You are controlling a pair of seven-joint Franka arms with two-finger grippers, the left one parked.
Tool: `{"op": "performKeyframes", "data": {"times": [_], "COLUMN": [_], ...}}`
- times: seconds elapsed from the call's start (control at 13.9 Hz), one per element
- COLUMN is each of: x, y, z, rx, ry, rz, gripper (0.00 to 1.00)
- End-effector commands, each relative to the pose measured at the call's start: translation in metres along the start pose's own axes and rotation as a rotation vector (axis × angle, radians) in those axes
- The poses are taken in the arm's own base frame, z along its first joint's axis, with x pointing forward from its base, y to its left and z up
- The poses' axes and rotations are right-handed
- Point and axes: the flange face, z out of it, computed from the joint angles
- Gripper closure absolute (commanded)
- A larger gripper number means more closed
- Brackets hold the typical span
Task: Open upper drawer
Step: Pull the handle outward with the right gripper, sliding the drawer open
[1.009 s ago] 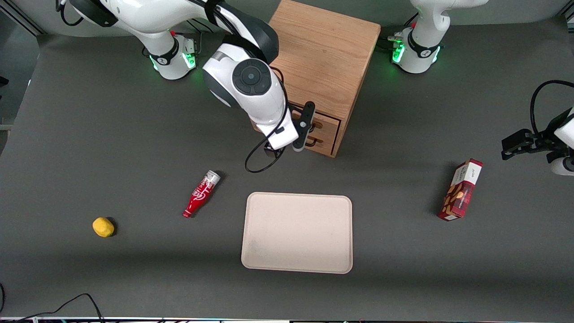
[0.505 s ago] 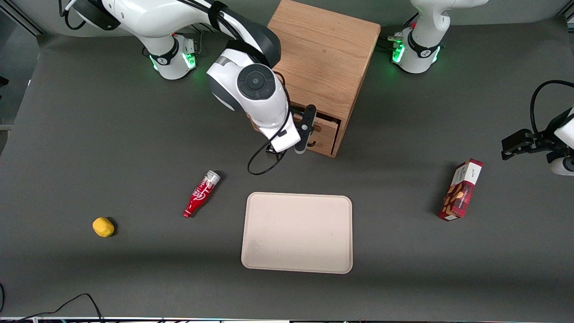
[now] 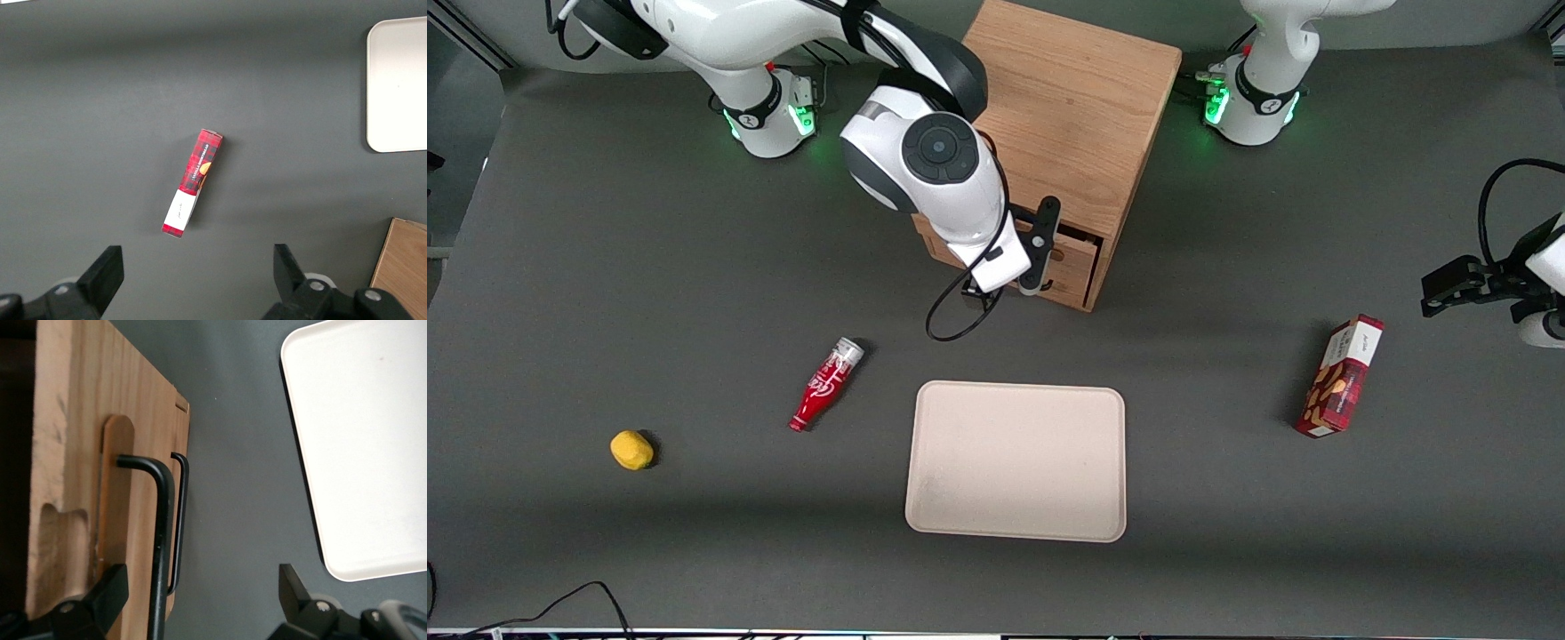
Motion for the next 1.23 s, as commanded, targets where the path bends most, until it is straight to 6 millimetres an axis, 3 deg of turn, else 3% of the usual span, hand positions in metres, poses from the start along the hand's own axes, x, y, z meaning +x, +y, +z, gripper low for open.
{"op": "performKeyframes", "data": {"times": [0.0, 0.29, 0.79, 1.15], "x": [-0.002, -0.01, -0.036, -0.039], "y": [0.011, 0.032, 0.095, 0.126], "z": [0.009, 0.015, -0.01, -0.005], "rx": [-0.036, -0.051, -0.072, -0.082], "ry": [-0.032, -0.04, 0.002, 0.023], "rz": [-0.045, -0.056, -0.057, -0.046], "gripper": [0.0, 0.0, 0.0, 0.0]}}
